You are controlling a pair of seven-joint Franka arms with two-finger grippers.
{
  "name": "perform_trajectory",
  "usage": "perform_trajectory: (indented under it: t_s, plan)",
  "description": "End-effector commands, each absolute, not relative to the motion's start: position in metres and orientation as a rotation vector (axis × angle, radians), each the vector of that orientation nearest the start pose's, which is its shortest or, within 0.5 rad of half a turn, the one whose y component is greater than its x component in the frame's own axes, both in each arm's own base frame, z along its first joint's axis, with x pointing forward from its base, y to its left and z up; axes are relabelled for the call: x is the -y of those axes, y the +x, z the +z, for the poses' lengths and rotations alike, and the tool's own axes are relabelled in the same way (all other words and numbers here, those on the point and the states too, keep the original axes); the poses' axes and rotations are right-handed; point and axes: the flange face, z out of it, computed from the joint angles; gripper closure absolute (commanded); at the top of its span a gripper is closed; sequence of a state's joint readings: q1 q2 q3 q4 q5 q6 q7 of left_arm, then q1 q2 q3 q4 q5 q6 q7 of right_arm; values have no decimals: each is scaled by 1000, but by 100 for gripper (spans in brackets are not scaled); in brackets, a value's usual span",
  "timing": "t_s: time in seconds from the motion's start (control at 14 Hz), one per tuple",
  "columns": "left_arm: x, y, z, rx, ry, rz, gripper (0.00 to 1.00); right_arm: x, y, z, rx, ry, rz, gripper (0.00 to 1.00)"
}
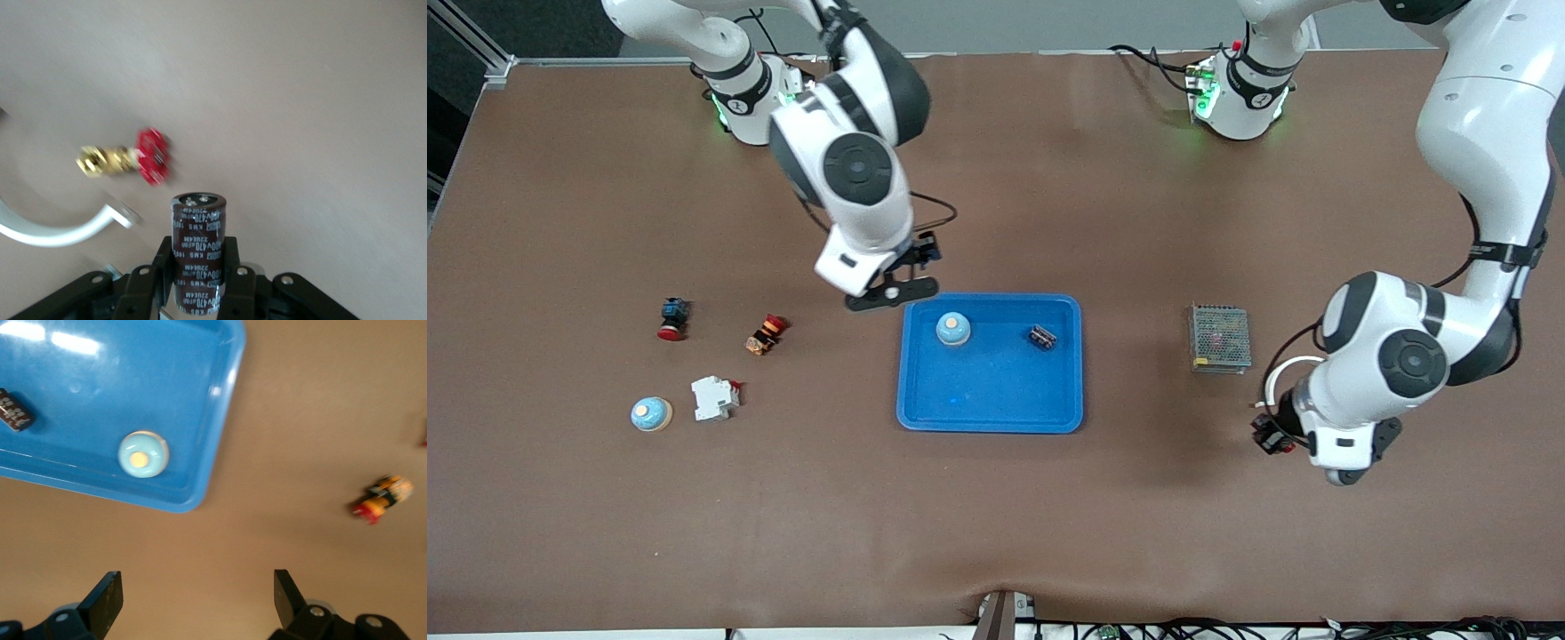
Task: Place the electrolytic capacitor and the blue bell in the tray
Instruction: 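Move the right gripper to the second bell while the left gripper carries the capacitor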
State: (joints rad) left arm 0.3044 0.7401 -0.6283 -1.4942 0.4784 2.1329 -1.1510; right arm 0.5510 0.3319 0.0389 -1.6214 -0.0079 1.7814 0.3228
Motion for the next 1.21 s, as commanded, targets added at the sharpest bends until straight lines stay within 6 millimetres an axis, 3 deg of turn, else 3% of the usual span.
perform_trajectory:
  t_s: [0.0,0.07,0.21,0.36,0.57,0.71,1.07,1.14]
  plan:
    - [190,691,303,1144,-2953,-87,100,-301,556,433,570,-3148,241,0]
    - [219,685,303,1148,-2955,-88,100,-277,567,436,641,-3140,233,0]
    - [251,679,297,1180,-2962,-80,100,-236,587,436,821,-3083,231,0]
    - [294,667,285,1187,-2973,-62,100,-212,598,432,846,-3067,235,0]
    - [337,653,269,1251,-2942,-141,100,-163,612,427,943,-3015,243,0]
    - [370,650,262,1361,-2958,-192,100,-141,617,422,1037,-2974,257,0]
    - [423,636,237,1680,-2933,-176,100,-61,638,379,1259,-2876,171,0]
    - [421,638,234,1739,-2913,-190,100,-43,645,369,1319,-2848,146,0]
